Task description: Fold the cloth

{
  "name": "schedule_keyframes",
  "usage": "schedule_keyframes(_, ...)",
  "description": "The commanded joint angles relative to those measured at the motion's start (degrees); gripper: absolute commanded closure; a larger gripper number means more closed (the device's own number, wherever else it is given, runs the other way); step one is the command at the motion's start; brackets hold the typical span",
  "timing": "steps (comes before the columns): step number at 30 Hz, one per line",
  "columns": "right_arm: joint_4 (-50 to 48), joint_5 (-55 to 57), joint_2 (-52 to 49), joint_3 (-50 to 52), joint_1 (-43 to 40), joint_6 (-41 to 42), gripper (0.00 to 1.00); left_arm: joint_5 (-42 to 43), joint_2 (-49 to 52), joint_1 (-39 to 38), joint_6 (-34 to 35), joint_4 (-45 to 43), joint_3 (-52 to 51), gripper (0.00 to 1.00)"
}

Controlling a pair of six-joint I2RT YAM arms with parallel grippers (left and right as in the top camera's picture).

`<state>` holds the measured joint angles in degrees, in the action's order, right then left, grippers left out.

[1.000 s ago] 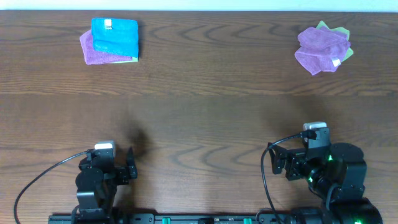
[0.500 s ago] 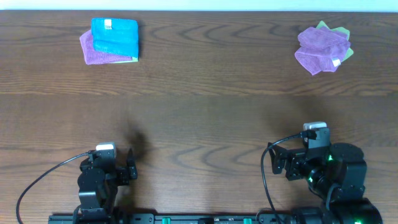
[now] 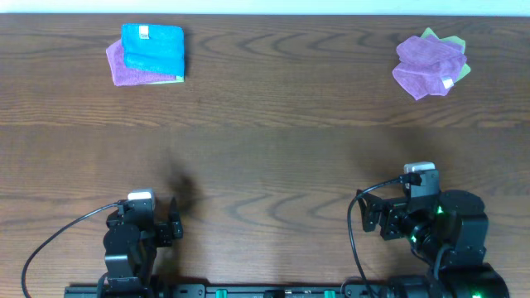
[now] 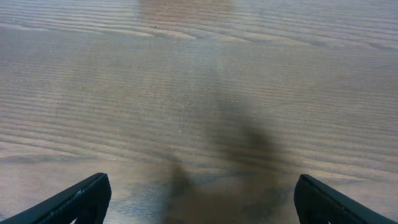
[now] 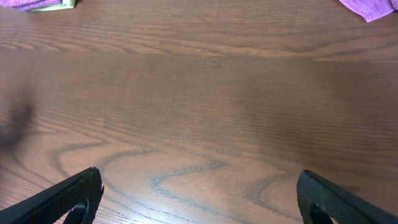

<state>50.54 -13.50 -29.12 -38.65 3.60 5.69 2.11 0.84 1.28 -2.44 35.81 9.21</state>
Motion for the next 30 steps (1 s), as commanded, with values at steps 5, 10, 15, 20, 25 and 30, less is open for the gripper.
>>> schedule_keyframes(5, 0.1, 0.0, 0.5, 0.1, -0.3, 0.7, 0.01, -1.2, -0.6, -0.2, -0.8, 0.0, -0.3, 0.05)
schedule_keyframes(10, 2.9, 3.4, 3.0, 0.2, -0.3, -0.6, 0.01, -1.2, -0.6, -0.2, -0.8, 0.0, -0.3, 0.05)
schedule_keyframes(15, 2.8, 10.4, 8.2, 3.5, -0.3, -1.8, 0.01, -1.2, -0.6, -0.2, -0.8, 0.1, -0.3, 0.05)
schedule_keyframes(20, -0.7, 10.7, 15.3, 10.9, -1.1, -5.6, 0.01, -1.2, -0.6, -0.2, -0.8, 0.0, -0.3, 0.05)
schedule_keyframes(25, -4.9, 10.7, 21.4, 18.7, -2.3, -5.6, 0.01, -1.2, -0.6, -0.2, -0.8, 0.0, -0.3, 0.05)
schedule_keyframes(30, -7.6, 10.5, 25.4, 24.2, -3.0, -5.5, 0.01, -1.2, -0.6, -0.2, -0.8, 0.1, -0.3, 0.05)
